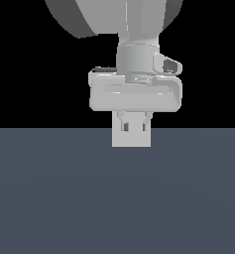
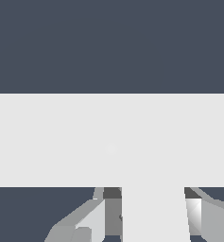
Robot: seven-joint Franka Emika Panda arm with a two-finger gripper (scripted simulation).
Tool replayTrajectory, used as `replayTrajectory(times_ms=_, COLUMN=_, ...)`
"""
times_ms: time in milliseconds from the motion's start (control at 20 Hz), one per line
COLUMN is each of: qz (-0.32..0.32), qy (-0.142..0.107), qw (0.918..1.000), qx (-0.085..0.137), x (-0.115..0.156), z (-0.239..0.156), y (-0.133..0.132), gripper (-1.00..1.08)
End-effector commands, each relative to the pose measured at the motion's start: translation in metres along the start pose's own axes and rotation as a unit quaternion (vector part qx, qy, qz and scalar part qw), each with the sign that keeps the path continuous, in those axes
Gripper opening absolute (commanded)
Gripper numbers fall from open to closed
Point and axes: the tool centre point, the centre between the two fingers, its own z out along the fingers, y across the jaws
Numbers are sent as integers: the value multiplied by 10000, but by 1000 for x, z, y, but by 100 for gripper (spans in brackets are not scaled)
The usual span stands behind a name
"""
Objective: Plug the charger into the wall socket.
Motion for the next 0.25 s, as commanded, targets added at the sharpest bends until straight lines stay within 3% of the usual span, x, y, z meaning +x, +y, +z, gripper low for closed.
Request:
replayTrajectory(times_ms=0, qz=1, qy=-1, qw=10000, qx=0, x=3, z=1, y=0, gripper=-100)
replayTrajectory(times_ms=200, qz=1, qy=-1, qw=10000, qx=0, x=3, z=1, y=0, gripper=-100)
